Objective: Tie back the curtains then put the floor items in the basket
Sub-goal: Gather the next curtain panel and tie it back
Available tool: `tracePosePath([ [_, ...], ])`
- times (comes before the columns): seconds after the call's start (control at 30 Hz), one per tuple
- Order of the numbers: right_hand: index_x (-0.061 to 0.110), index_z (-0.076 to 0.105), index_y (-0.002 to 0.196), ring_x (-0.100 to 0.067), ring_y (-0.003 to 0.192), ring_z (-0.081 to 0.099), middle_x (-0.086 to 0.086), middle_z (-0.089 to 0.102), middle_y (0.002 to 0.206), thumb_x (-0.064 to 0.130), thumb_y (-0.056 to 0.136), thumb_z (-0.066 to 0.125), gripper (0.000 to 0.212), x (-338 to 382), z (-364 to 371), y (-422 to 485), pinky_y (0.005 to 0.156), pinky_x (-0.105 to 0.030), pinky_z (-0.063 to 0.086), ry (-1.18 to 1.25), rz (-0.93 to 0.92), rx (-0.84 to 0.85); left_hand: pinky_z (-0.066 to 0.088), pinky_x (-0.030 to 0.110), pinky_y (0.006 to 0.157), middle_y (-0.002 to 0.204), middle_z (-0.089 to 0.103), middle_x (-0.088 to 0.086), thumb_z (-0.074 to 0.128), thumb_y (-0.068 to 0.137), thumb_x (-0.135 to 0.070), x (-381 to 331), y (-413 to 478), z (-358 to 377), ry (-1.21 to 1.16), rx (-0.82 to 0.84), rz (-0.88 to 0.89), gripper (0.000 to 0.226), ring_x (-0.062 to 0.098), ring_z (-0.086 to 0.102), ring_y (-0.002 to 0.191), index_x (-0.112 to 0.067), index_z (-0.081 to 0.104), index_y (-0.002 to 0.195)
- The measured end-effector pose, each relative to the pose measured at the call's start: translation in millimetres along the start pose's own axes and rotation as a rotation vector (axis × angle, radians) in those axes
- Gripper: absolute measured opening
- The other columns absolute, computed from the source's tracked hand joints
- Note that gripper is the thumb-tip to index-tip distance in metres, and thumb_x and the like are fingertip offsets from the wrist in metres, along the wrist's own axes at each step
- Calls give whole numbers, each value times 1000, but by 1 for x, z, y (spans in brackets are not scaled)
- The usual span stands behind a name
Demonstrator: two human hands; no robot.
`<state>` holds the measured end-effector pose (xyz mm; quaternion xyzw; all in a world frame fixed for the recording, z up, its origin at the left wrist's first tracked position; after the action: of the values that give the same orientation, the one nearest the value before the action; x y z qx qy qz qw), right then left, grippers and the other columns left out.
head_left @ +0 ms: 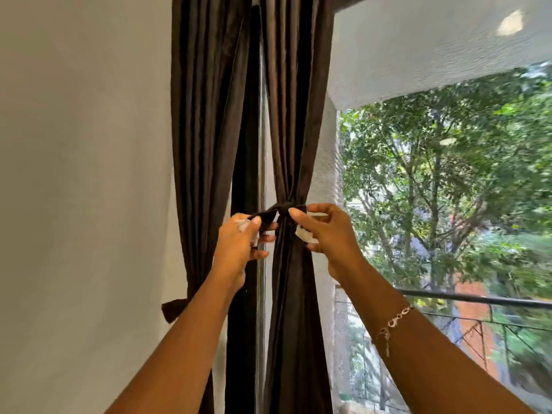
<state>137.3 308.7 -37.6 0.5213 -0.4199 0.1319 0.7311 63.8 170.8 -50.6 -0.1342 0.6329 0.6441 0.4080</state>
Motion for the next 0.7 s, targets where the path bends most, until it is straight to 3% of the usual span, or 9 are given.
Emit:
tracePosePath([
  [0.1, 14, 52, 101, -12, 66, 56, 2, 50, 74, 15, 72, 77, 38, 2, -4, 3, 60, -28, 47, -148, -54, -44, 50, 18, 47, 81, 71, -3, 47, 95, -18, 1, -2, 6, -11, 38, 5, 10, 4, 67, 63, -17, 56, 90],
  [0.23, 2, 60, 99, -16, 58, 57, -3, 57, 65, 4, 80, 66, 20, 6, -9, 9, 69, -35, 51, -302, -92, -93, 48, 18, 45, 80, 68, 0, 56, 91, -24, -4, -2, 13, 7, 61, 34, 15, 6, 64, 59, -12, 58, 99],
  [0.3, 5, 62, 85, -24, 68, 60, -9, 62, 72, 7, 83, 63, 3, 10, -11, 9, 77, -41, 52, -376, -130, -93, 47, 16, 43, 78, 65, 1, 55, 91, -21, -10, 0, 16, 36, 56, 66, 15, 8, 61, 59, -9, 60, 100],
  [0.4, 12, 55, 77, -32, 86, 62, -15, 65, 86, 11, 89, 56, 12, 15, -17, 6, 82, -47, 52, -494, -188, -109, 44, 16, 41, 72, 65, 3, 52, 93, -17, -16, 0, 14, 113, 6, 120, 13, 8, 59, 55, -12, 62, 86],
  [0.57, 4, 62, 80, -25, 72, 60, -10, 62, 75, 8, 89, 57, 11, 25, -40, 16, 72, -42, 53, -590, -235, -161, 50, 33, 59, 62, 67, -3, 54, 92, -22, -20, 0, 5, 381, -122, 173, 33, 17, 68, 63, -24, 57, 60],
  [0.7, 6, 56, 64, -17, 55, 51, -7, 54, 60, -5, 86, 52, 25, 9, -49, 22, 52, -28, 49, -343, -57, -162, 55, 40, 66, 67, 69, 2, 56, 91, -21, -19, -7, 10, 375, -220, 179, 32, 21, 70, 73, -23, 58, 59],
])
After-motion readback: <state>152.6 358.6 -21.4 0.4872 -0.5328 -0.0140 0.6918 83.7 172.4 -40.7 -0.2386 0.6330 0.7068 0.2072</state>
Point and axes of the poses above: each hand's wrist, its own y-axis towards the middle knuckle, its own z-axis out of the palm, x = y × z, the point moved 5 cm from there along y, towards the middle knuckle
